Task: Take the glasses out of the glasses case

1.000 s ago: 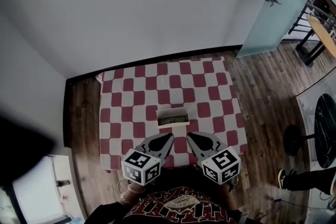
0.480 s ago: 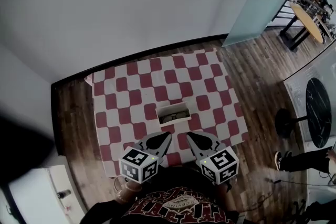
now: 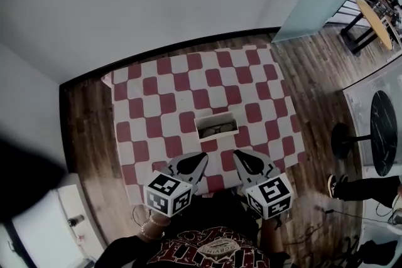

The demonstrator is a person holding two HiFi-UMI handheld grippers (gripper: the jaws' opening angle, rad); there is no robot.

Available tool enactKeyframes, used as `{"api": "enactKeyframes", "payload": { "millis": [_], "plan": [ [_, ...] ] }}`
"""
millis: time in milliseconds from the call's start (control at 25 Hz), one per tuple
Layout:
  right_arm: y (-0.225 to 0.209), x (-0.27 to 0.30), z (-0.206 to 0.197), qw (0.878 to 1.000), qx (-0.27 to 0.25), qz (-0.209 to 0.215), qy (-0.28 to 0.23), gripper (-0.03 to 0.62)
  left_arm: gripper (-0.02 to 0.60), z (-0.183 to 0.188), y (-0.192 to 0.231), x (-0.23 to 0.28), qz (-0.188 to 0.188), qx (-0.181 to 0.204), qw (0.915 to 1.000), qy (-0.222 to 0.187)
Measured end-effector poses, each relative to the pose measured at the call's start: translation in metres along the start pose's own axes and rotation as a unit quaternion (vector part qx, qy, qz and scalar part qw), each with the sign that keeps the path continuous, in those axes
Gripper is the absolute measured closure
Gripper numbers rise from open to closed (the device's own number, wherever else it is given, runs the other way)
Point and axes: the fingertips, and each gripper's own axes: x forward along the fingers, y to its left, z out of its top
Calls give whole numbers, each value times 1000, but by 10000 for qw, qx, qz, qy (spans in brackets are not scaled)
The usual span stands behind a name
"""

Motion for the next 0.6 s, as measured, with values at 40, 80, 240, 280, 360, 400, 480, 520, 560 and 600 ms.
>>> {"api": "enactKeyframes", "payload": {
  "millis": [40, 80, 240, 280, 360, 400, 480, 520, 560, 600],
  "plan": [
    [-3, 2, -1, 10000, -19, 34, 22, 574, 572, 0, 1, 0, 49, -13, 10000, -11],
    [-5, 4, -1, 9999, -30, 80, 52, 574, 572, 0, 2, 1, 105, -41, 9999, -23],
    [-11, 13, -2, 9991, -133, 348, 189, 574, 572, -3, 8, 9, 323, -227, 9992, -45],
    [-12, 14, -2, 9987, -186, 418, 228, 574, 572, -3, 9, 12, 377, -274, 9989, -52],
    [-15, 18, -6, 9975, -312, 544, 338, 574, 572, -5, 11, 18, 500, -369, 9981, -50],
    [-17, 20, -9, 9966, -391, 595, 410, 574, 572, -6, 12, 21, 567, -417, 9975, -43],
    [-23, 26, -15, 9946, -545, 689, 546, 574, 572, -8, 13, 28, 669, -498, 9965, -34],
    [-25, 29, -17, 9936, -590, 749, 596, 574, 572, -8, 13, 32, 696, -532, 9961, -45],
    [-27, 32, -18, 9927, -613, 823, 632, 574, 572, -8, 13, 35, 719, -563, 9958, -64],
    [-28, 35, -19, 9918, -622, 905, 654, 574, 572, -7, 12, 37, 746, -588, 9954, -82]
  ]
}}
